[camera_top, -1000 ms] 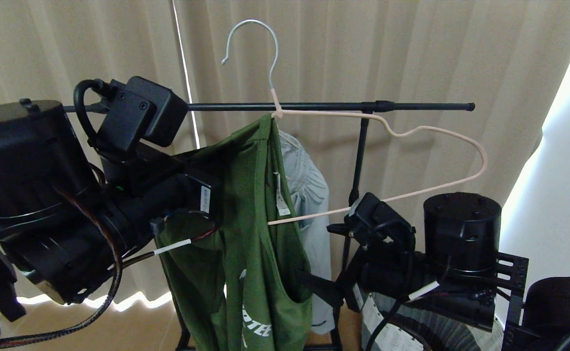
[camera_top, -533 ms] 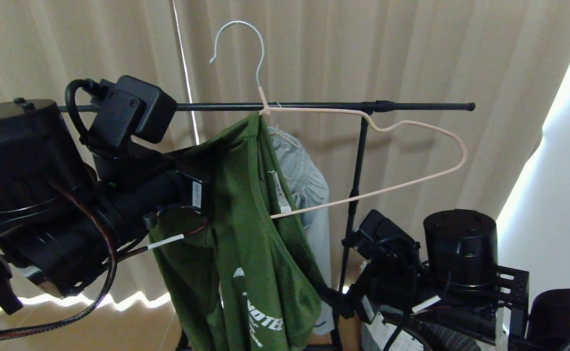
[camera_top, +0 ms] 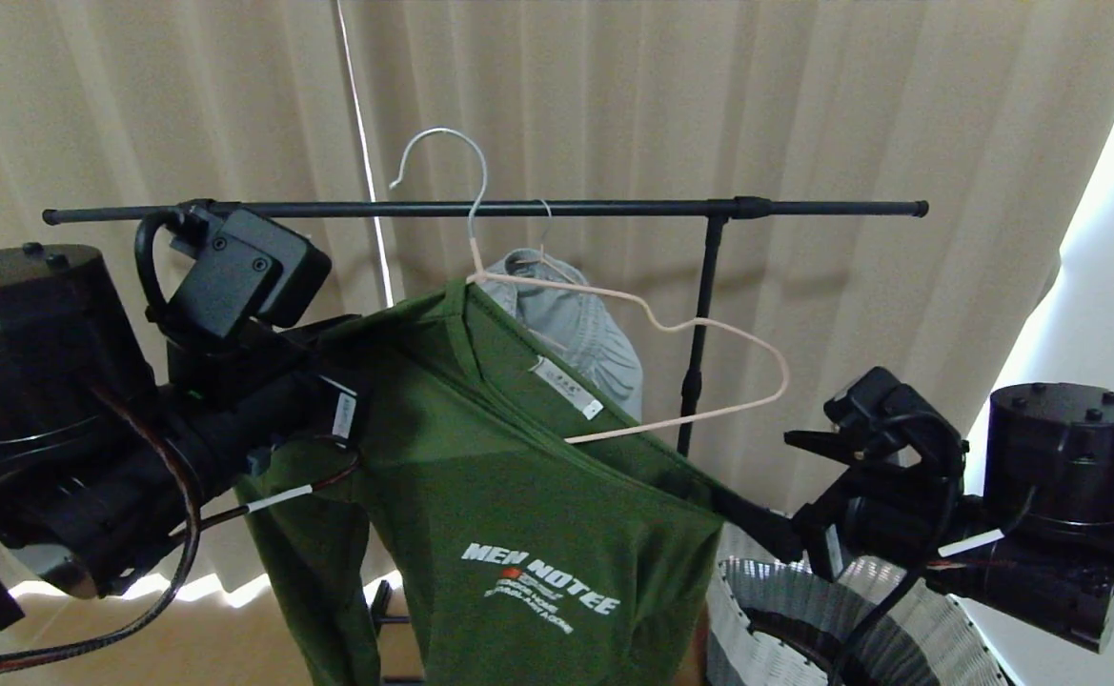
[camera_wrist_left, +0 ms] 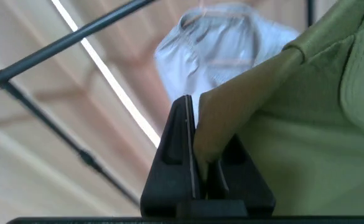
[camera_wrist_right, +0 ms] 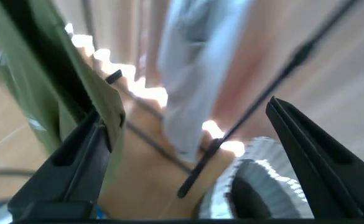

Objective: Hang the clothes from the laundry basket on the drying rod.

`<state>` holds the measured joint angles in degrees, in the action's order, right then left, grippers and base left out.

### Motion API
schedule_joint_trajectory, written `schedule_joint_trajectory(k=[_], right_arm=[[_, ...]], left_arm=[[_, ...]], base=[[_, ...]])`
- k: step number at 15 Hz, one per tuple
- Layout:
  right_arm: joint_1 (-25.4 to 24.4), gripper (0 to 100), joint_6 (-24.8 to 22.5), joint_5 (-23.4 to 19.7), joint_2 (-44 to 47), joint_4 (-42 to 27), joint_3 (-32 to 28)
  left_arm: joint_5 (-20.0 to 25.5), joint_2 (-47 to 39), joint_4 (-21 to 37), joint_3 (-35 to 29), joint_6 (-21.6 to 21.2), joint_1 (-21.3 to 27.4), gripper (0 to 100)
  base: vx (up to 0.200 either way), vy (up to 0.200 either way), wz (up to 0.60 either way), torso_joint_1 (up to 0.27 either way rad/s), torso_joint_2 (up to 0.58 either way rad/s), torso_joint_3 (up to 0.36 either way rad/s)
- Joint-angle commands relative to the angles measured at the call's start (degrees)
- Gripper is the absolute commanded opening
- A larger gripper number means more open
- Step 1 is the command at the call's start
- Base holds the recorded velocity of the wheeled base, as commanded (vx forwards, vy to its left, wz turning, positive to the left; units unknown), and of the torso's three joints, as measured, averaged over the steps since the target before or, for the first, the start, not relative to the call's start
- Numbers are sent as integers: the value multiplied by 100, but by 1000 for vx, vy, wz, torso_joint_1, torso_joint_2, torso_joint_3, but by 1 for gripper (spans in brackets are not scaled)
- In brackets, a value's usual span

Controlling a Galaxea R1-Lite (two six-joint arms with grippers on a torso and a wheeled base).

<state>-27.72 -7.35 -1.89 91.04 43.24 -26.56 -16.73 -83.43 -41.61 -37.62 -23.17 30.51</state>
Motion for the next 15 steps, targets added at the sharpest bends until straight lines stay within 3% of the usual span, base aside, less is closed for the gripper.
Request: schedule_joint_trajectory(k=[1,7,10,13,15], right_arm=[[302,100,-21,-4,-236,0,-77],[540,100,-21,-13,-262,0,-358],[522,100,-21,-40,-332,0,-376],[171,100,-30,-75,-570,-88,-402],[-199,100,-38,-75,-605,-149,-411]], left_arm=[[-15,178,3,282,-196,-98,0],[-6,336,-5,941,-891,-687,0],[-6,310,-5,1073,-899,-740,0],[-94,266,-5,1046,-882,-713,0],[-419,240,-5,923,-847,-590,0]], base=[[0,0,0,0,0,0],[0,0,0,0,0,0],[0,0,0,0,0,0],[0,0,0,0,0,0],[0,0,0,0,0,0]])
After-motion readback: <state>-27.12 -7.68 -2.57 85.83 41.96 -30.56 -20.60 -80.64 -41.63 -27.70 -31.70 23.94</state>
